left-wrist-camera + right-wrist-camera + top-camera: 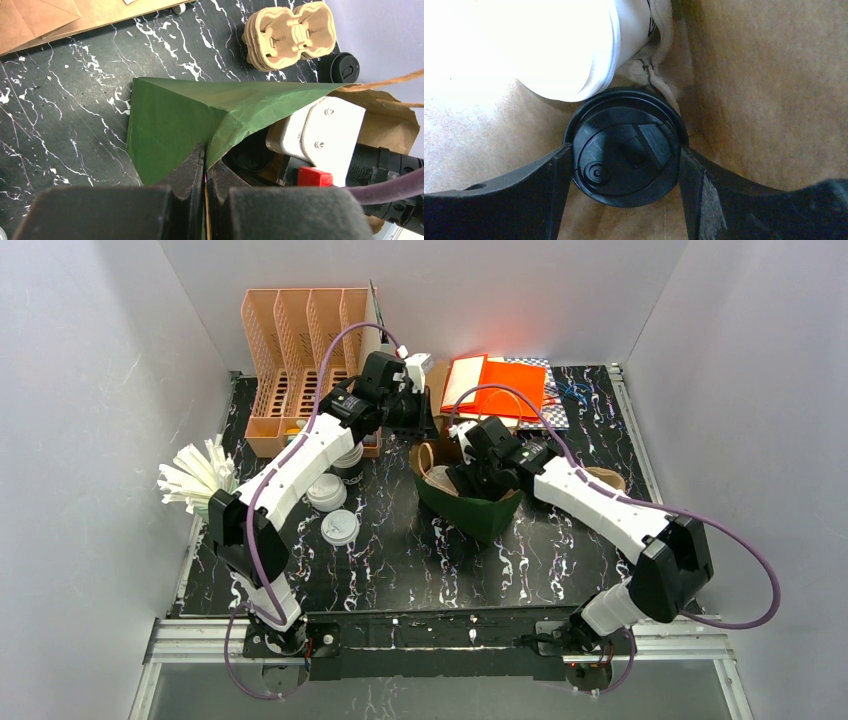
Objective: Pack the takeout coffee
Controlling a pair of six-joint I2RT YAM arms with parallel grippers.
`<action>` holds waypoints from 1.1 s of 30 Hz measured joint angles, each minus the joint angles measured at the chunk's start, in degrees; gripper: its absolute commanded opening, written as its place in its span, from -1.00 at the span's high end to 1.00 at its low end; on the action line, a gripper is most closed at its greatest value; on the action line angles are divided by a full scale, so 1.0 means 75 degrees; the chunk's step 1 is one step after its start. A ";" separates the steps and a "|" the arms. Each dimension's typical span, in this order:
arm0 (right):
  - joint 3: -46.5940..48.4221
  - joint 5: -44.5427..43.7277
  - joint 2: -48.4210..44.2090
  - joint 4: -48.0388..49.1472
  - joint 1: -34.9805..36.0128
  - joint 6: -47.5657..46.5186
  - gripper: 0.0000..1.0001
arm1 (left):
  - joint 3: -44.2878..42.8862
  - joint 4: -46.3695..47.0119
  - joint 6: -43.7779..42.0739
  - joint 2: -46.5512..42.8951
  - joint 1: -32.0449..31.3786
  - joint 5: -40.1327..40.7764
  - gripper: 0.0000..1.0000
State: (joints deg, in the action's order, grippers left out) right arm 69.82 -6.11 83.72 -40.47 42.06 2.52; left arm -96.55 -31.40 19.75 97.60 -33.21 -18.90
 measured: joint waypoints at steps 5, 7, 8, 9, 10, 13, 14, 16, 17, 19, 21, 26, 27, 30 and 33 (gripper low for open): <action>0.0592 -0.0044 0.0350 -0.0574 0.0000 -0.0102 -0.97 | -0.0122 -0.0006 0.0082 0.0093 0.0017 0.0035 1.00; 0.0787 -0.0009 0.0411 -0.0831 0.0000 -0.0166 -0.97 | -0.0157 0.0009 0.0093 0.0093 0.0015 0.0035 1.00; 0.0866 0.0009 0.0420 -0.0944 0.0000 -0.0175 -0.97 | -0.0178 0.0009 0.0111 0.0093 0.0015 0.0032 1.00; 0.0968 0.0012 0.0423 -0.1081 0.0000 -0.0187 -0.97 | -0.0201 0.0015 0.0114 0.0093 0.0015 0.0032 1.00; 0.1099 0.0015 0.0423 -0.1230 0.0000 -0.0195 -0.97 | -0.0213 0.0017 0.0117 0.0093 0.0015 0.0032 1.00; 0.1556 0.0047 0.0417 -0.1577 0.0000 -0.0204 -0.97 | -0.0233 0.0064 0.0111 0.0093 0.0015 0.0032 1.00; 0.1705 0.0070 0.0399 -0.1658 0.0000 -0.0204 -0.97 | -0.0233 0.0073 0.0108 0.0093 0.0015 0.0032 1.00; 0.1874 0.0184 0.0303 -0.1716 0.0000 -0.0204 -0.97 | -0.0239 0.0064 0.0096 0.0093 0.0015 0.0035 1.00; 0.1912 0.0306 0.0184 -0.1740 0.0000 -0.0204 -0.97 | -0.0254 0.0055 0.0082 0.0105 0.0015 0.0038 1.00; 0.1926 0.0557 -0.0047 -0.1792 0.0000 -0.0280 -0.97 | -0.0367 0.0020 0.0047 0.0175 0.0015 0.0044 1.00; 0.1996 0.0761 -0.0189 -0.1845 0.0000 -0.0350 -0.97 | -0.0411 0.0006 0.0015 0.0227 0.0015 0.0079 1.00; 0.2259 0.1043 -0.0437 -0.1673 0.0000 -0.0385 -0.97 | -0.0411 -0.0029 -0.0178 0.0312 0.0015 0.0291 1.00; 0.2296 0.1037 -0.0478 -0.1626 0.0000 -0.0382 -0.96 | -0.0408 -0.0032 -0.0219 0.0329 0.0015 0.0338 1.00; 0.2387 0.0915 -0.0472 -0.1641 0.0000 -0.0393 -0.96 | -0.0408 -0.0044 -0.0265 0.0335 0.0015 0.0425 1.00; 0.2224 0.0609 -0.0449 -0.1722 0.0000 -0.0440 -0.96 | -0.0347 0.0020 -0.0262 0.0332 0.0009 0.0484 1.00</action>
State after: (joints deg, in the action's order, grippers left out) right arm 86.50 -1.54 80.36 -53.39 42.06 -0.78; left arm -99.15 -31.24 17.78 100.09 -33.15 -15.27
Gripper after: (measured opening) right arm 0.980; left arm 0.007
